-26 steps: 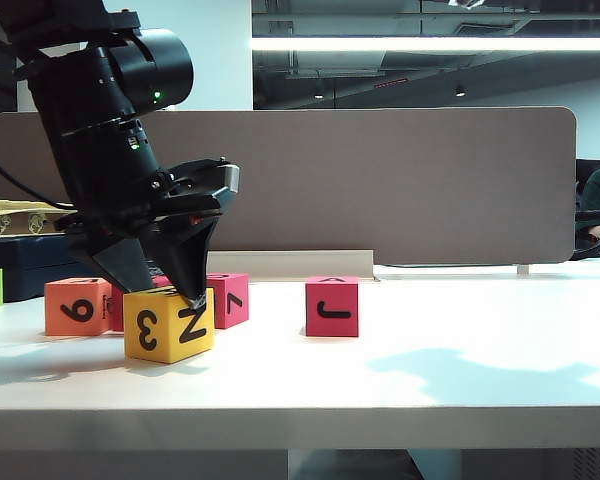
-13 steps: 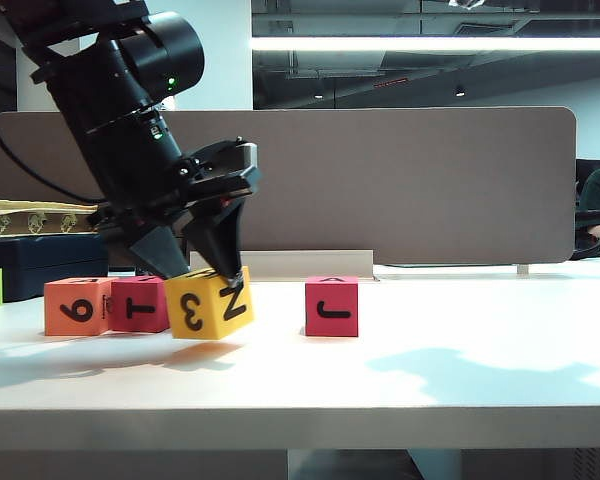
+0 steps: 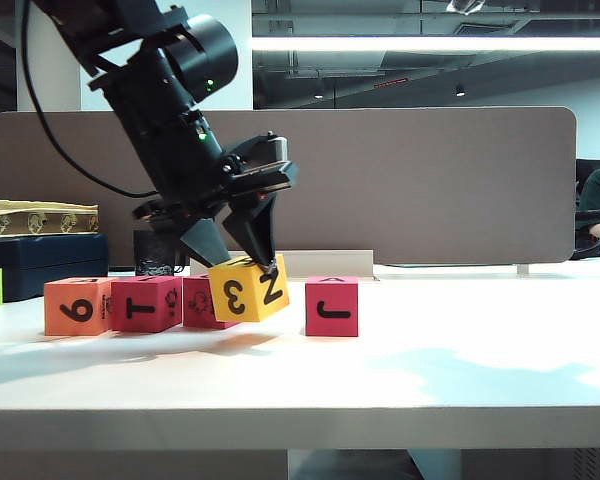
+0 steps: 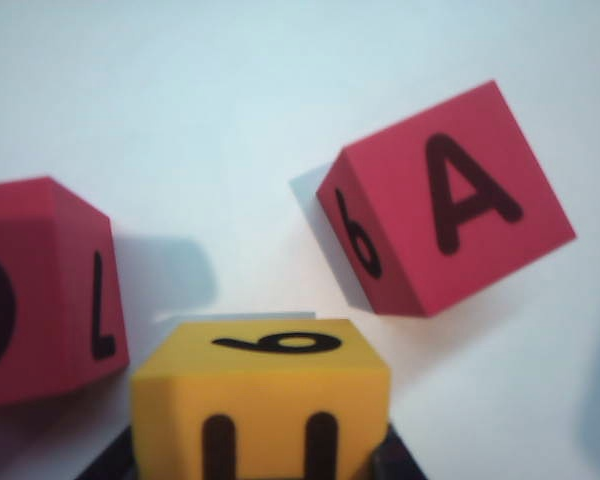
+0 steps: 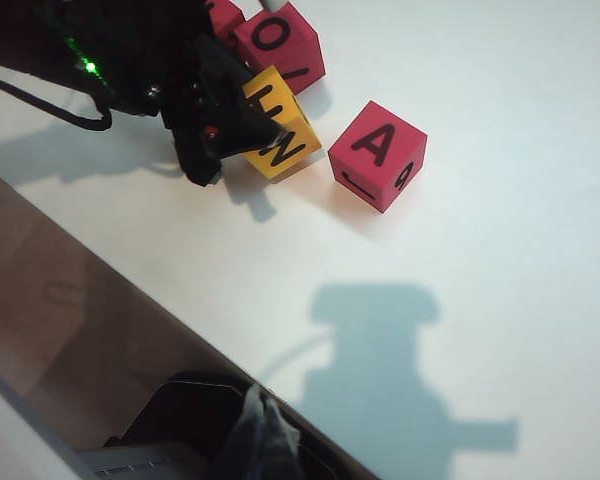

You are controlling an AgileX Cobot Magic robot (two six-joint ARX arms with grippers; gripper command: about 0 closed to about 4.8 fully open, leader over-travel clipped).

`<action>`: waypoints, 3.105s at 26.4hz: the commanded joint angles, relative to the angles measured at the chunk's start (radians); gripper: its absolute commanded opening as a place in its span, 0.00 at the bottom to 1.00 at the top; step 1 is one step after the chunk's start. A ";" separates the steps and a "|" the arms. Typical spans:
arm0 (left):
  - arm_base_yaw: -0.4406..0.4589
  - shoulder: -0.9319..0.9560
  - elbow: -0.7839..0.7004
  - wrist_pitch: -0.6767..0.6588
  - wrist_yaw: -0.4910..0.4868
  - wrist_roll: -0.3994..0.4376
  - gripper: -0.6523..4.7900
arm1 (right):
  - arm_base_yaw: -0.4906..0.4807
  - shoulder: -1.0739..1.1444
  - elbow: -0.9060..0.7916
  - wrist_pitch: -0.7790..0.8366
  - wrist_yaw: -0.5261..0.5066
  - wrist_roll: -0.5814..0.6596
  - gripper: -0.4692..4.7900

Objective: Select the appropriate blocks from the scattered letter blocks on the table and arrange them in a row to spell out "ALOHA".

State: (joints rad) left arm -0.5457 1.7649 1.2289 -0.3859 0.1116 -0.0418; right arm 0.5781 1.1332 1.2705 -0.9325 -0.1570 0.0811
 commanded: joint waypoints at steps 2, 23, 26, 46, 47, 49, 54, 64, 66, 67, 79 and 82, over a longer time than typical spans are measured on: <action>0.001 0.040 0.055 -0.020 -0.003 0.005 0.49 | 0.001 -0.003 0.006 -0.003 0.002 -0.003 0.08; 0.002 0.106 0.139 0.008 -0.003 0.019 0.70 | 0.001 -0.003 0.006 -0.011 0.002 -0.003 0.08; 0.002 0.106 0.139 0.014 -0.002 0.030 0.70 | 0.001 -0.003 0.006 -0.012 0.002 -0.003 0.08; 0.058 0.089 0.468 -0.418 -0.227 0.117 0.83 | 0.001 0.164 0.006 0.089 0.063 -0.003 0.08; 0.091 0.088 0.468 -0.478 -0.227 0.116 0.70 | 0.001 0.213 0.006 0.118 0.063 -0.003 0.08; 0.142 0.085 0.468 -0.556 -0.220 0.113 0.58 | 0.000 0.279 0.006 0.163 0.079 -0.004 0.08; 0.229 0.056 0.467 -0.649 -0.197 0.121 0.25 | -0.026 0.363 0.006 0.225 0.106 -0.008 0.08; 0.428 0.001 0.432 -0.672 -0.122 0.137 0.11 | -0.113 0.469 0.006 0.340 0.098 -0.006 0.08; 0.432 0.001 0.405 -0.658 -0.122 0.138 0.11 | -0.113 0.486 0.006 0.362 0.082 -0.003 0.08; 0.433 0.001 0.391 -0.650 -0.122 0.138 0.11 | -0.113 0.496 0.006 0.369 0.067 0.002 0.08; 0.443 0.001 0.220 -0.531 -0.179 0.132 0.11 | -0.113 0.600 0.006 0.430 0.050 0.028 0.08; 0.443 0.005 0.202 -0.501 -0.187 0.132 0.11 | -0.113 0.615 0.006 0.436 0.050 0.032 0.08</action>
State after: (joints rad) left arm -0.1017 1.7691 1.4368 -0.9112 -0.0692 0.0929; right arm 0.4641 1.7454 1.2716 -0.5137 -0.1024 0.1074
